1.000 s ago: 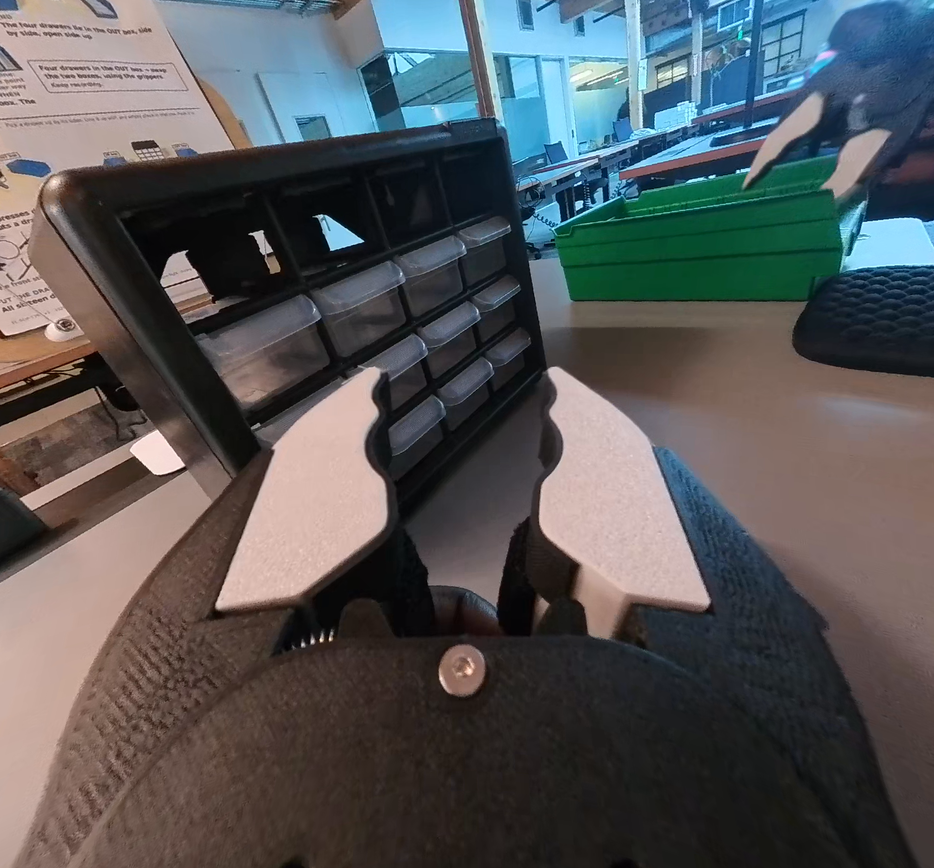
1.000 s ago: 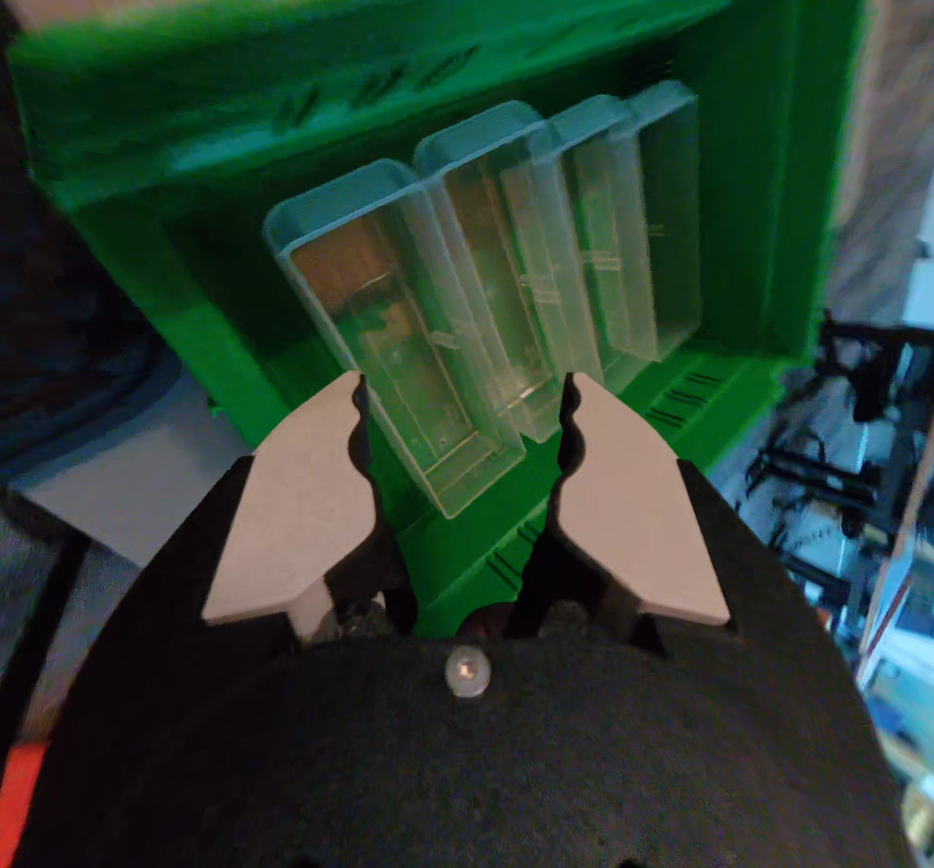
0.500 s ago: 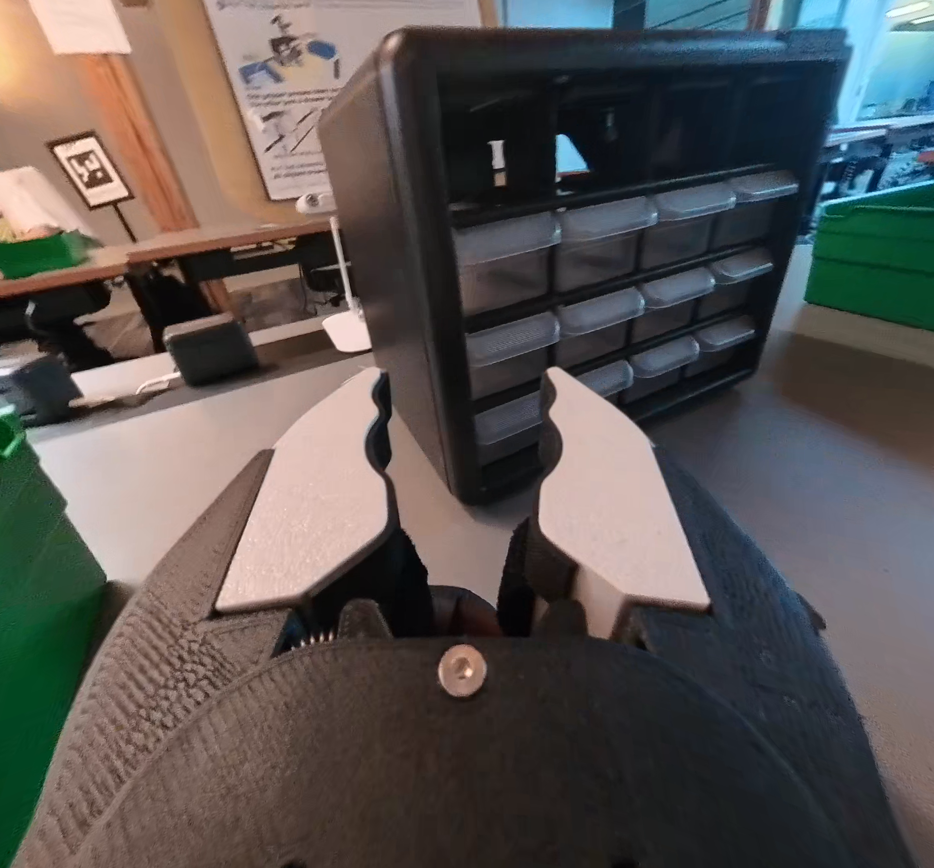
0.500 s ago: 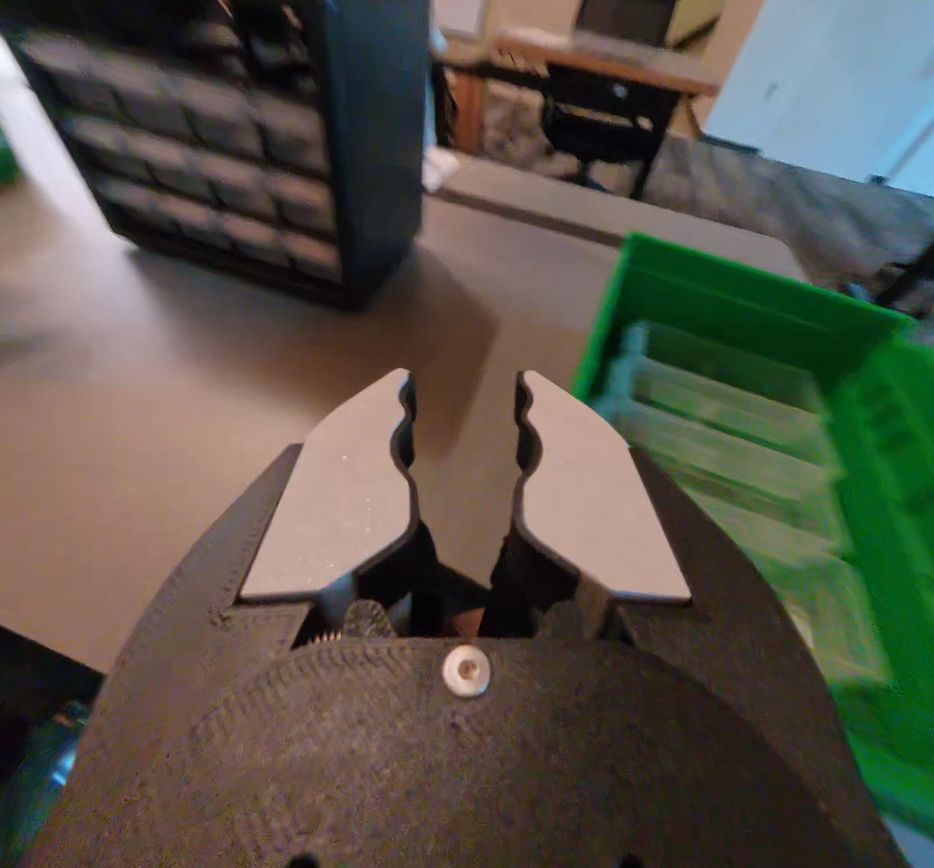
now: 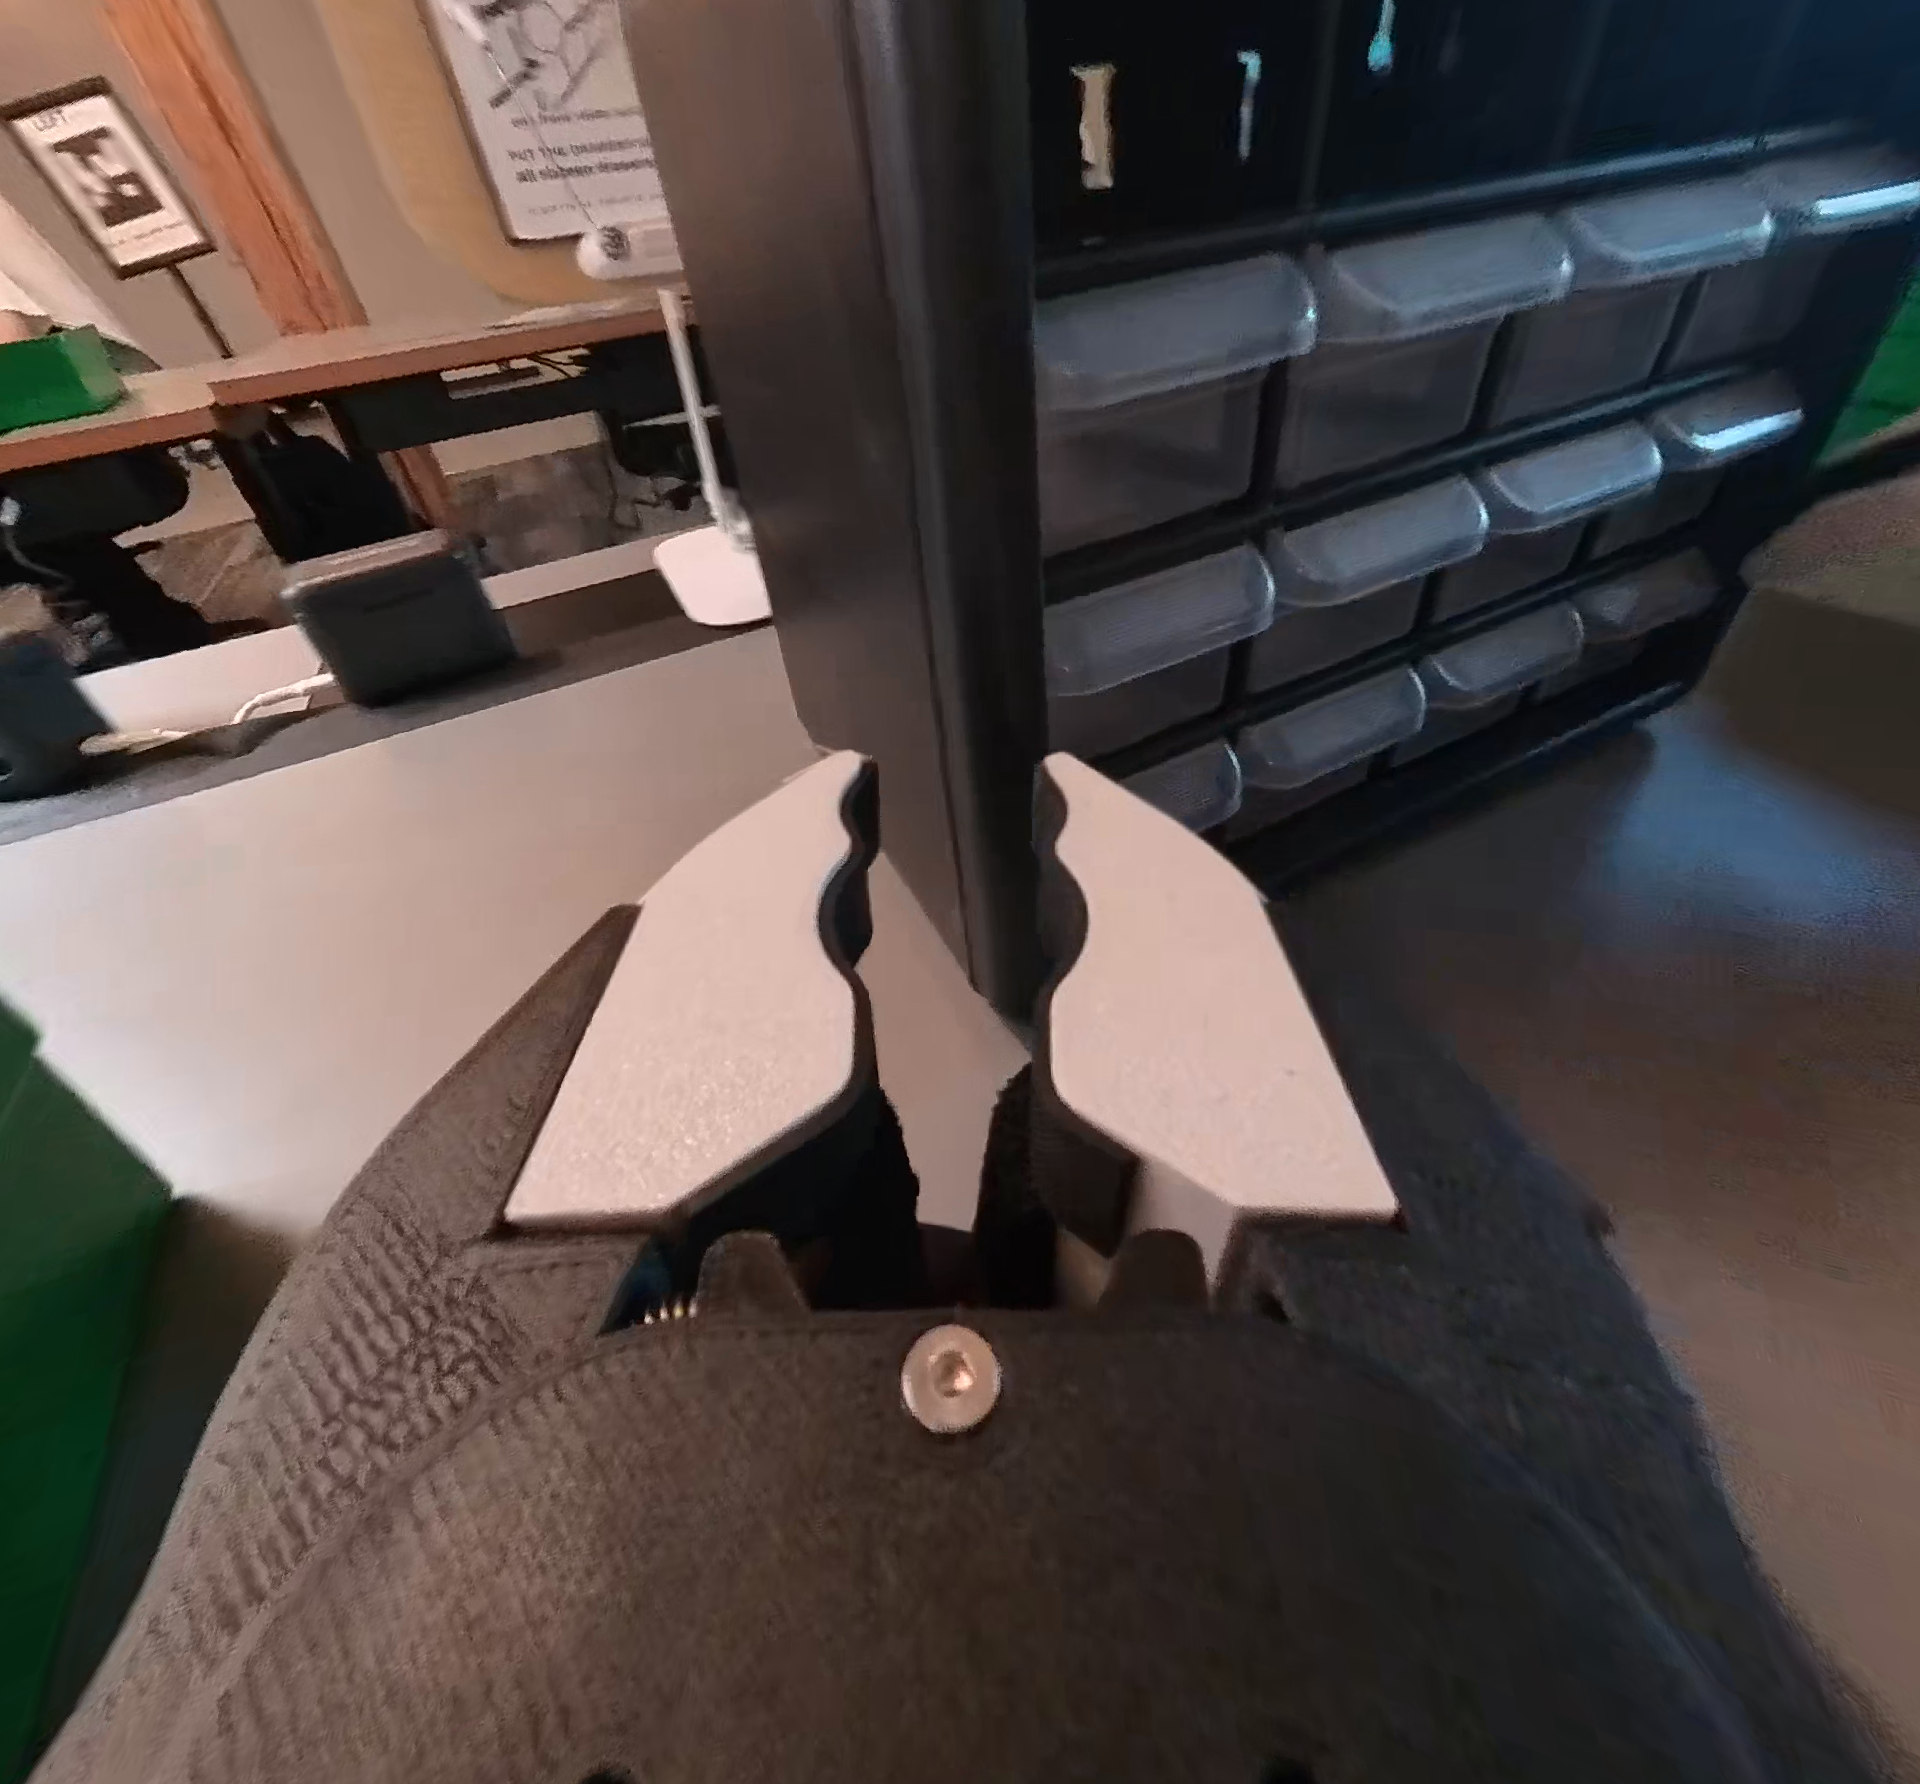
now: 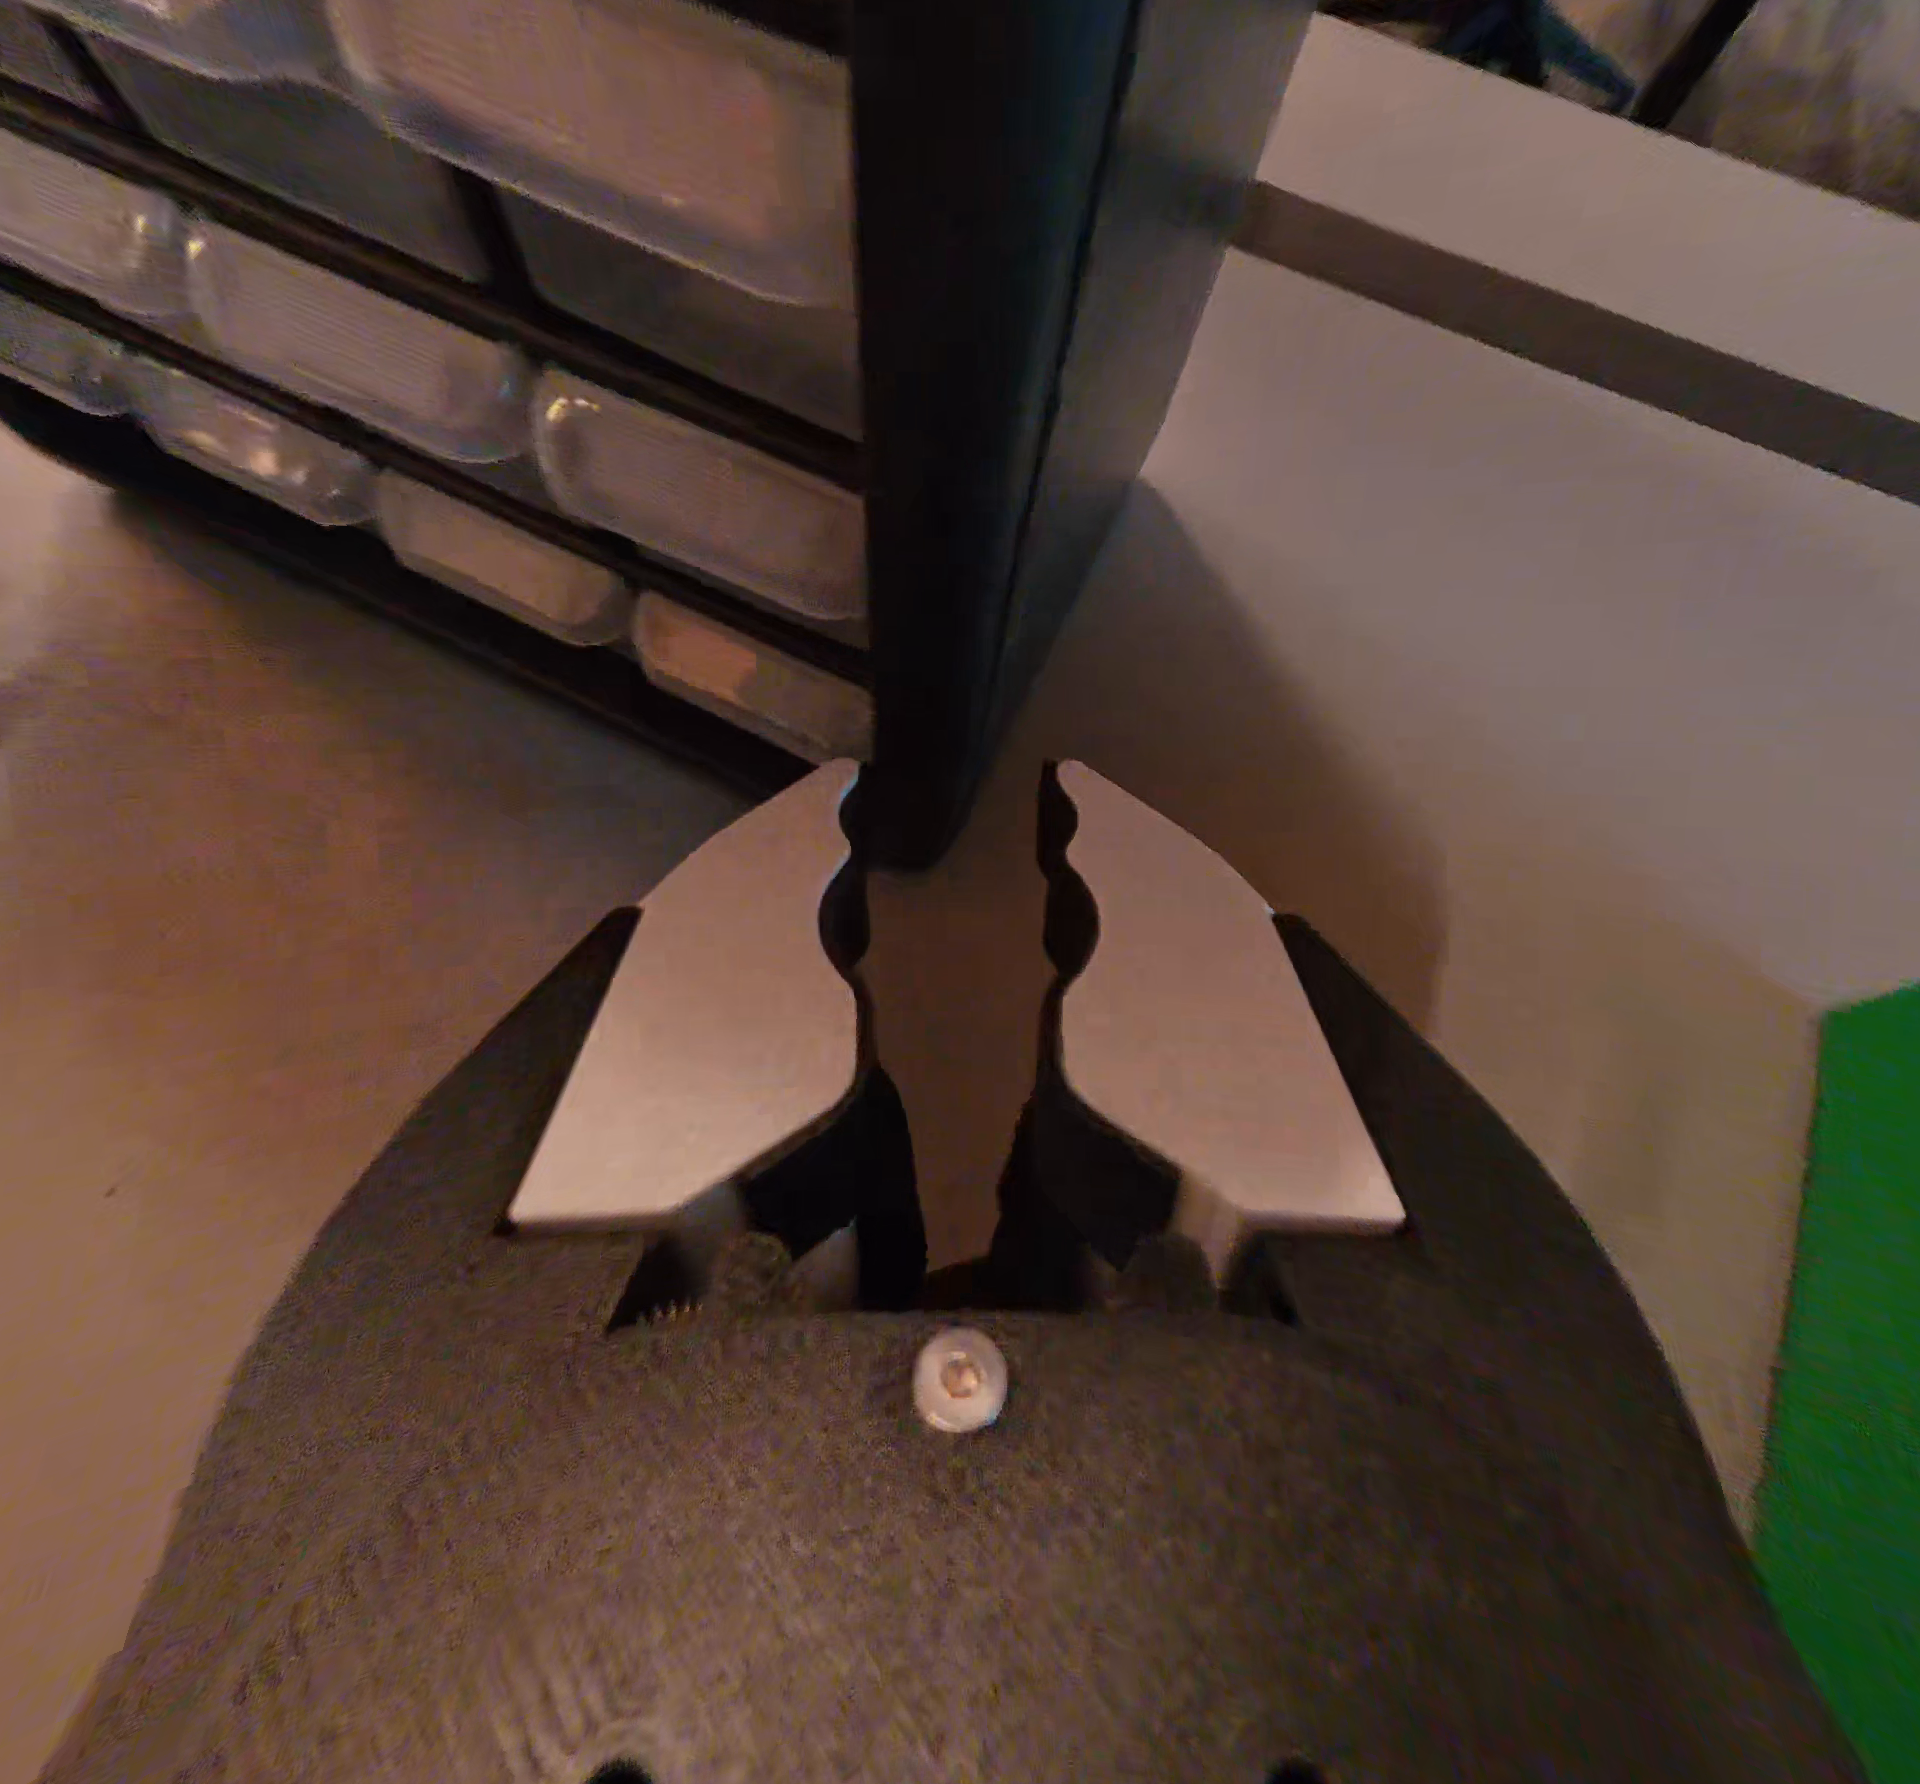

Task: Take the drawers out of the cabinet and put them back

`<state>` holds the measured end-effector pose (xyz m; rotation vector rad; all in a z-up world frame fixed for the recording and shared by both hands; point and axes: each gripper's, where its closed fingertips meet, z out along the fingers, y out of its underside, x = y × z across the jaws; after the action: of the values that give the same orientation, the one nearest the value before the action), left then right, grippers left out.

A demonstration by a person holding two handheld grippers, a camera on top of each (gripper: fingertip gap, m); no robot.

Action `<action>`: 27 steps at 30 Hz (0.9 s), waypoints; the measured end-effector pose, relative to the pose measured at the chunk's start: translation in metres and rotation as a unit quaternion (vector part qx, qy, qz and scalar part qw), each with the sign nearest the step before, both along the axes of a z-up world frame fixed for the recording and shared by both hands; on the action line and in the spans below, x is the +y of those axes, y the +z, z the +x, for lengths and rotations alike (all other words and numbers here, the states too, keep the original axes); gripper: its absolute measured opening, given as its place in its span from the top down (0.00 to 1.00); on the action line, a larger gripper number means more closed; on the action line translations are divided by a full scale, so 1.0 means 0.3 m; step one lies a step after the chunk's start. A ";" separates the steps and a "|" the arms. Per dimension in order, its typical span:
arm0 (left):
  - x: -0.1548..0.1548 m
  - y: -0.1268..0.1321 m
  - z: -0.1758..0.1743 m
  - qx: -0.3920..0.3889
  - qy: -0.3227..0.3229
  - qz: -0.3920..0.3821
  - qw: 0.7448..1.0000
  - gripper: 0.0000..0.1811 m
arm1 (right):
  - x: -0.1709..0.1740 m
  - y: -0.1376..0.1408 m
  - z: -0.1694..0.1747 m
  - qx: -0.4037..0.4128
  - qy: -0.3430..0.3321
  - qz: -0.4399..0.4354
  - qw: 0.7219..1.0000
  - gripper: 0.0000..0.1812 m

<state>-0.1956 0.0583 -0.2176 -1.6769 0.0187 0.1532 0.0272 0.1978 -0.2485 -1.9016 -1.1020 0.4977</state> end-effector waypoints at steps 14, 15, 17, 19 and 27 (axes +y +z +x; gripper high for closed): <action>0.171 -0.042 -0.081 0.069 0.025 -0.047 0.996 0.86 | 0.096 -0.012 -0.104 0.051 -0.005 0.058 0.997 0.89; 0.185 -0.043 -0.093 0.068 0.030 -0.048 0.996 0.86 | 0.111 -0.015 -0.116 0.051 -0.008 0.056 0.997 0.89; 0.214 -0.044 -0.117 0.068 0.041 -0.050 0.996 0.87 | 0.145 -0.020 -0.142 0.051 -0.017 0.053 0.997 0.89; 0.243 -0.045 -0.141 0.067 0.053 -0.051 0.995 0.87 | 0.180 -0.025 -0.167 0.052 -0.026 0.048 0.997 0.90; 0.333 -0.049 -0.211 0.035 0.073 -0.056 0.995 0.87 | 0.280 -0.116 -0.242 -0.024 -0.058 0.036 0.997 0.90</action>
<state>-0.2587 0.1580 -0.2322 -1.7853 -0.0438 0.3274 -0.0453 0.2817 -0.2833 -1.9100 -1.0204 0.3453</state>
